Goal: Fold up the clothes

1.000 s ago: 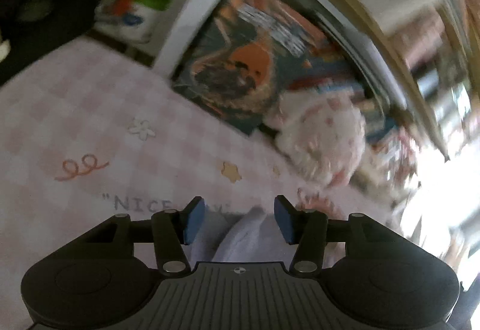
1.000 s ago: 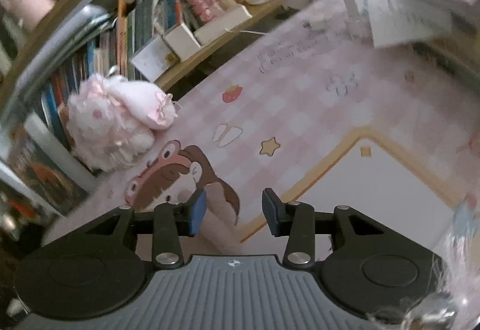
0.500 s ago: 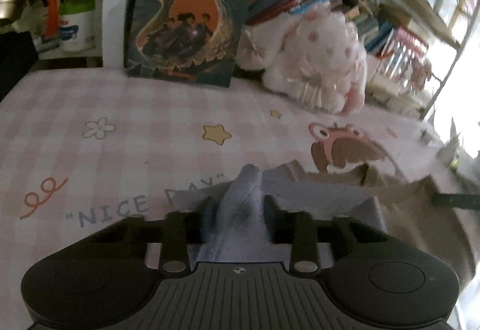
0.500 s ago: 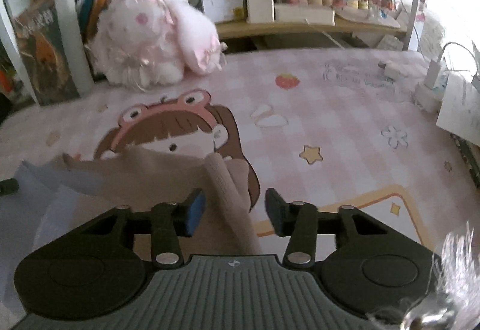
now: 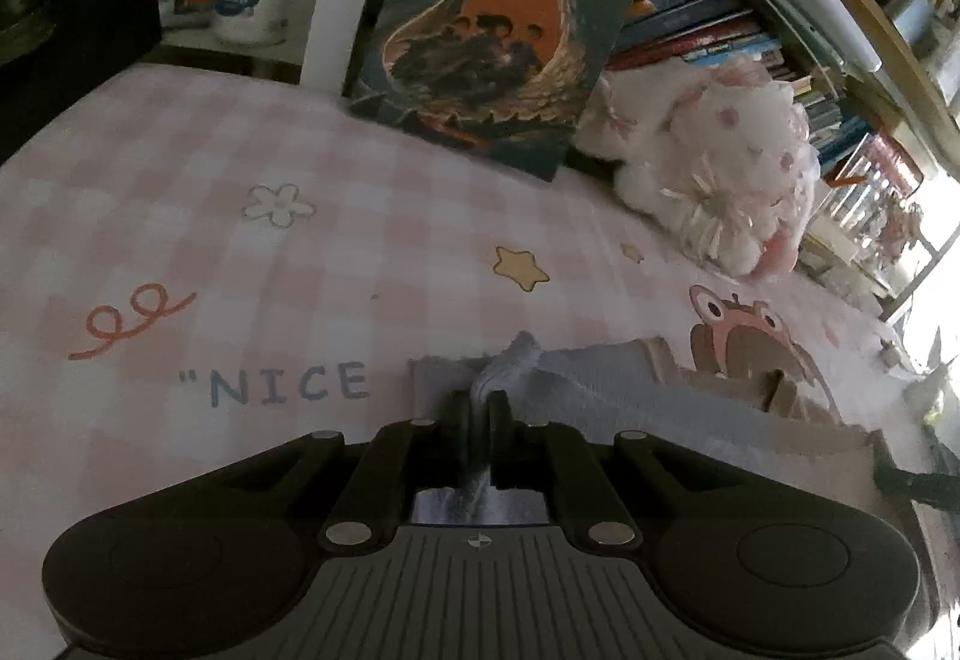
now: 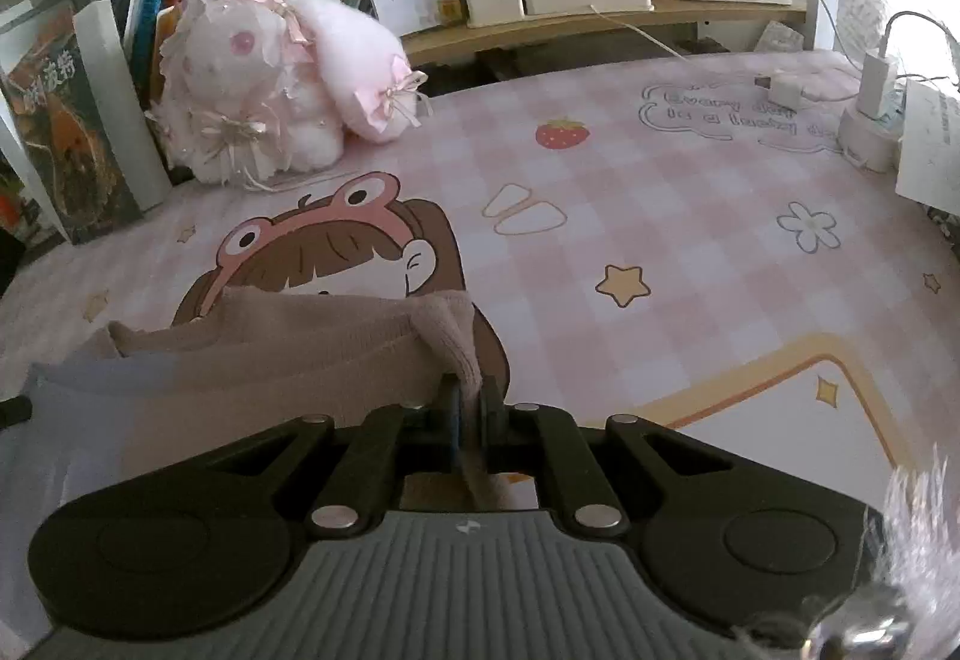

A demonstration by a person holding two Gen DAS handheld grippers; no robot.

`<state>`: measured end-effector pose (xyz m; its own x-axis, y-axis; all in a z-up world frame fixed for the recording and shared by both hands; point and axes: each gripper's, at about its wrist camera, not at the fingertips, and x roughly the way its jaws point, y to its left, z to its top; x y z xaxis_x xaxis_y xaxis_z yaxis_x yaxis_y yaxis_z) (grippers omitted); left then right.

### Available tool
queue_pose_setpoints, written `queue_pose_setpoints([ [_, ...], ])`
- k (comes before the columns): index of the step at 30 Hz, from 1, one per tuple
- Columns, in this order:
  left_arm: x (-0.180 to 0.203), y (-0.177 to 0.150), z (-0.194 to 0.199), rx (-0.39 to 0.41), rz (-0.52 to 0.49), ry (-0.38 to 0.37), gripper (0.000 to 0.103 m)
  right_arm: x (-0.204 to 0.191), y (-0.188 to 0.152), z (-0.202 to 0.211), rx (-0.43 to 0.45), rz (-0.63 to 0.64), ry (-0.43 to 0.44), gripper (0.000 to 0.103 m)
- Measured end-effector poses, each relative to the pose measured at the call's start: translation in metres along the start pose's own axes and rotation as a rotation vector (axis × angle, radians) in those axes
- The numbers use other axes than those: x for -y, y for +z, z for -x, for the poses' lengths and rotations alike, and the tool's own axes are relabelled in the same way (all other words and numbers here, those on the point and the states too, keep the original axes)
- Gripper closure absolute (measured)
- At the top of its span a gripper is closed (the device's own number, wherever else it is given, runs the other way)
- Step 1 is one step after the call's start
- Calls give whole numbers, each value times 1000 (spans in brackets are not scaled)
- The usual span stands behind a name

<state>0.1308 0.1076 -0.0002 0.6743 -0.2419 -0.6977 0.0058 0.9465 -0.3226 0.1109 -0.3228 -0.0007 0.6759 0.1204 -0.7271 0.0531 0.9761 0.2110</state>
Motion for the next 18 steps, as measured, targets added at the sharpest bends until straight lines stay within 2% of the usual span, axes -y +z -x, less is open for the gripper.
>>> queue_pose_setpoints([
  [3,1,3,12,4,4,12,89,5,4,8,3,-31,-1,86],
  [4,3,3,18,16,4,15,84,7,5,13,7,-36,0,82],
  [5,2,2,23,15,3,20,74,7,5,19,9,-33,3,81],
  [8,-1,-3,33,-6,14,31,60,10,3,31,-11,-31,20,71],
  [9,-4,-5,35,-24,30,30,58,13,0,33,-31,-36,30,66],
  [11,-13,-13,35,-66,83,-5,57,18,-6,33,-68,-65,51,65],
  [13,-18,-17,32,-69,133,-30,54,21,-11,30,-90,-111,77,65],
  [15,-24,-20,30,-70,182,-54,56,23,-16,26,-106,-159,104,66],
  [16,-26,-21,29,-70,207,-66,59,24,-19,24,-115,-184,117,73],
  [17,-26,-20,26,-80,225,-78,72,25,-20,22,-118,-208,135,76],
  [18,-28,-19,20,-110,256,-104,81,23,-21,19,-119,-233,153,81],
])
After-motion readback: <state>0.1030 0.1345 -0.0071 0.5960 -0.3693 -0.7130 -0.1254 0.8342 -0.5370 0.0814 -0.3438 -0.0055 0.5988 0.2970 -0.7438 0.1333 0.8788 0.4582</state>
